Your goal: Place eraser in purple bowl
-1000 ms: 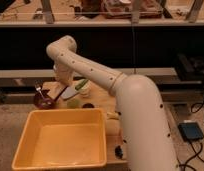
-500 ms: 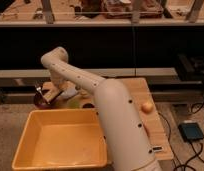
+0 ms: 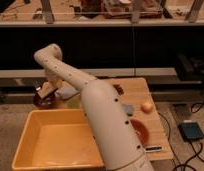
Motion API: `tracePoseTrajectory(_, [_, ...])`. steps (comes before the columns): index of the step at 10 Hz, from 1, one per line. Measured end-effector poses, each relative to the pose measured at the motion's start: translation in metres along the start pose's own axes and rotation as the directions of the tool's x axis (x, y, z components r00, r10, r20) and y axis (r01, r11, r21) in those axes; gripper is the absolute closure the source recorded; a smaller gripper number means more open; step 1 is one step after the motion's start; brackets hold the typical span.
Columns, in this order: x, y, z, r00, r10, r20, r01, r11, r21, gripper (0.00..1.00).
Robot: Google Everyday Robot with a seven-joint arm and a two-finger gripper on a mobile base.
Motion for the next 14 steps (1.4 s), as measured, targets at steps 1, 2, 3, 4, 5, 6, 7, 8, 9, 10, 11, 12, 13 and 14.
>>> tracePoseTrajectory(1, [-0.005, -0.006, 0.001, 1.000, -0.002, 0.005, 0.002, 1.000, -0.004, 0.90])
tracePoseTrajectory(2, [-0.008, -0.009, 0.002, 1.000, -0.004, 0.009, 0.004, 1.000, -0.008, 0.82])
tracePoseTrajectory(3, [-0.010, -0.008, 0.005, 1.000, -0.004, 0.012, 0.004, 1.000, -0.016, 0.73])
tracePoseTrajectory(4, [-0.010, -0.005, 0.007, 1.000, -0.004, 0.014, 0.005, 1.000, -0.026, 0.61])
tracePoseTrajectory(5, [-0.010, -0.002, 0.008, 1.000, -0.002, 0.015, 0.003, 0.999, -0.032, 0.53])
tracePoseTrajectory(6, [-0.013, 0.001, 0.009, 1.000, -0.002, 0.024, 0.003, 0.999, -0.036, 0.42])
tracePoseTrajectory(7, [-0.013, 0.005, 0.010, 0.999, 0.000, 0.052, 0.002, 0.999, -0.036, 0.31])
tracePoseTrajectory(8, [-0.013, 0.007, 0.007, 0.998, -0.003, 0.061, 0.004, 1.000, -0.027, 0.23])
tracePoseTrajectory(9, [-0.012, 0.007, 0.006, 0.998, -0.003, 0.061, 0.004, 1.000, -0.024, 0.20])
tracePoseTrajectory(10, [-0.015, 0.006, 0.007, 0.998, -0.006, 0.062, 0.007, 1.000, -0.024, 0.20])
tracePoseTrajectory(11, [-0.016, 0.005, 0.007, 0.998, -0.008, 0.064, 0.009, 1.000, -0.023, 0.20])
tracePoseTrajectory(12, [-0.015, 0.005, 0.007, 0.998, -0.007, 0.063, 0.008, 1.000, -0.023, 0.20])
tracePoseTrajectory(13, [-0.015, 0.005, 0.006, 0.998, -0.006, 0.063, 0.007, 1.000, -0.023, 0.20])
tracePoseTrajectory(14, [-0.014, 0.006, 0.006, 0.998, -0.004, 0.062, 0.006, 1.000, -0.022, 0.20])
